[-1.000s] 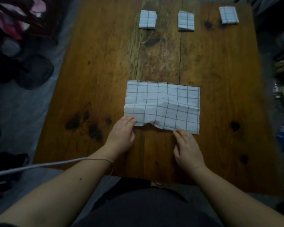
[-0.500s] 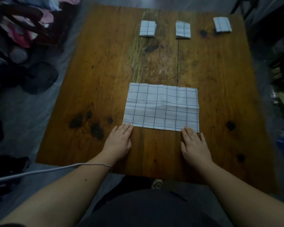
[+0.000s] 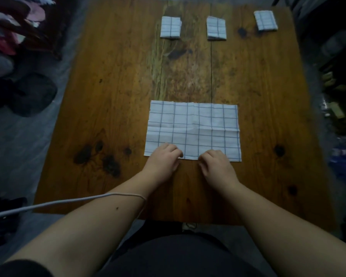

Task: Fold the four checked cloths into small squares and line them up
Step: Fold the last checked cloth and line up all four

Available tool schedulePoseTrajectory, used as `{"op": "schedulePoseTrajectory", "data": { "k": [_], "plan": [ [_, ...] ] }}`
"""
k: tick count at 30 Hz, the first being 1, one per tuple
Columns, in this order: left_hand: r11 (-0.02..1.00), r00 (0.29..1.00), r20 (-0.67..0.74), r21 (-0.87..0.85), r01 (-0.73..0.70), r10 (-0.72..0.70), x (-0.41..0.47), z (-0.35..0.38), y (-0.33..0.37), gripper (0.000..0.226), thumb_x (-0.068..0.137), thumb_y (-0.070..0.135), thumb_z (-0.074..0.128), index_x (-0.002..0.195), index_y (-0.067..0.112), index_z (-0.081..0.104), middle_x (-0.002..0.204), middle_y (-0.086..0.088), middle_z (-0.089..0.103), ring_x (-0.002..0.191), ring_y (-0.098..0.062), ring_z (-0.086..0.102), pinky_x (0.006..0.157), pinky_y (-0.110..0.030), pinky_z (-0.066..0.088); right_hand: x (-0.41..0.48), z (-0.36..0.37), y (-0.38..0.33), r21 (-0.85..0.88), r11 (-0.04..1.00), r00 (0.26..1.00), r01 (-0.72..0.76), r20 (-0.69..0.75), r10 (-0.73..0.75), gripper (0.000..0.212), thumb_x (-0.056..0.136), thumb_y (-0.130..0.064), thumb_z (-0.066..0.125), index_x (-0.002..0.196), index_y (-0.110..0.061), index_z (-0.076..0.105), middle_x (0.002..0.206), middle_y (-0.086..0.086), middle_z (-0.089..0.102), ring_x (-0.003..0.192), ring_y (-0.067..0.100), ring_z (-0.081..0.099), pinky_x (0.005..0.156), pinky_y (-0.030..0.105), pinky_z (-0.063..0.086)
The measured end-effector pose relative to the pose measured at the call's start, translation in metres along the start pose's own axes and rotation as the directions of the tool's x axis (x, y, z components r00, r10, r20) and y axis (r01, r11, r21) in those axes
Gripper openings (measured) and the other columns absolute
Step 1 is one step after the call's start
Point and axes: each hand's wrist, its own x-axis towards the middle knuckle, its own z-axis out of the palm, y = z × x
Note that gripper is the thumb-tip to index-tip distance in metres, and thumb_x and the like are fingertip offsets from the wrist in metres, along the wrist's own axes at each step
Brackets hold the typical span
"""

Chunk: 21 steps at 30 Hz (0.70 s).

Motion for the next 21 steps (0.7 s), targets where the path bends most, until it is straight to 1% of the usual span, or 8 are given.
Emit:
{"op": "schedulePoseTrajectory", "data": {
  "k": [3,7,12,14,16,17,19,21],
  "plan": [
    [0.999,1.000,0.023,-0.032,-0.008,0.009,0.015,0.006,0.000,0.018,0.097,0.027,0.056,0.113,0.024,0.064,0.118,0.005,0.060,0.113,-0.015,0.049,0.098,-0.030,0.041,0.010,0.000,0.002,0.009,1.000,1.000,-0.014,0.017,0.014,0.014,0.097,-0.031,0.055,0.110,-0.030,0.061,0.113,-0.011,0.056,0.108,0.012,0.046,0.096,0.033,0.043],
    [0.999,0.997,0.068,-0.028,-0.023,0.025,0.024,0.012,-0.005,0.016,0.097,0.029,0.058,0.110,0.024,0.064,0.115,0.005,0.061,0.110,-0.015,0.049,0.096,-0.031,0.043,0.015,0.001,0.006,0.006,1.000,0.999,-0.007,0.038,0.007,0.009,0.098,-0.030,0.054,0.104,-0.030,0.060,0.108,-0.011,0.055,0.105,0.011,0.046,0.094,0.030,0.042],
    [0.998,0.995,0.078,-0.001,-0.060,0.060,0.027,0.013,-0.009,0.017,0.099,0.029,0.055,0.111,0.023,0.065,0.115,0.003,0.062,0.109,-0.017,0.050,0.095,-0.033,0.044,0.017,0.001,0.004,-0.020,1.000,0.999,-0.008,0.031,0.009,0.015,0.099,-0.031,0.050,0.108,-0.027,0.061,0.109,-0.008,0.057,0.105,0.015,0.049,0.093,0.031,0.043],
    [0.996,0.994,0.075,0.050,-0.078,0.074,0.025,0.013,-0.006,0.020,0.099,0.029,0.053,0.114,0.021,0.064,0.119,0.000,0.062,0.112,-0.019,0.050,0.098,-0.035,0.043,0.014,0.000,-0.002,-0.061,0.998,1.000,0.027,-0.002,-0.027,0.024,0.099,-0.030,0.049,0.119,-0.024,0.061,0.122,-0.003,0.058,0.115,0.018,0.050,0.101,0.034,0.040],
    [0.991,0.997,0.040,0.113,-0.071,0.067,0.019,0.014,0.001,0.031,0.100,0.030,0.050,0.126,0.018,0.061,0.133,-0.004,0.060,0.124,-0.024,0.048,0.107,-0.040,0.039,0.008,-0.001,-0.012,-0.076,0.995,0.998,0.067,0.019,-0.066,0.043,0.099,-0.029,0.046,0.142,-0.020,0.051,0.148,0.004,0.049,0.139,0.022,0.040,0.118,0.038,0.028],
    [0.990,0.997,0.049,0.127,-0.057,0.051,0.013,0.016,0.006,0.040,0.100,0.031,0.049,0.136,0.016,0.056,0.144,-0.006,0.053,0.135,-0.026,0.043,0.115,-0.043,0.034,0.003,0.001,-0.017,-0.086,0.993,0.996,0.080,0.047,-0.077,0.052,0.100,-0.031,0.041,0.151,-0.018,0.041,0.159,0.005,0.038,0.148,0.023,0.030,0.123,0.039,0.018],
    [0.989,0.989,0.148,0.142,-0.032,0.011,-0.002,0.023,0.014,0.059,0.102,0.037,0.041,0.155,0.014,0.031,0.164,-0.007,0.024,0.152,-0.026,0.017,0.125,-0.046,0.013,-0.010,0.009,-0.022,-0.126,0.987,0.989,0.095,0.121,-0.080,0.063,0.100,-0.040,0.022,0.159,-0.018,0.021,0.167,0.004,0.016,0.155,0.021,0.009,0.125,0.040,0.002],
    [0.986,0.962,0.269,0.167,-0.003,-0.043,-0.017,0.030,0.015,0.067,0.104,0.045,0.029,0.160,0.017,0.005,0.168,-0.005,-0.002,0.154,-0.022,-0.008,0.125,-0.045,-0.003,-0.023,0.020,-0.018,-0.166,0.981,0.976,0.101,0.208,-0.065,0.069,0.098,-0.050,0.010,0.160,-0.019,0.008,0.167,0.002,0.000,0.155,0.019,-0.004,0.125,0.043,-0.003]
  ]
}}
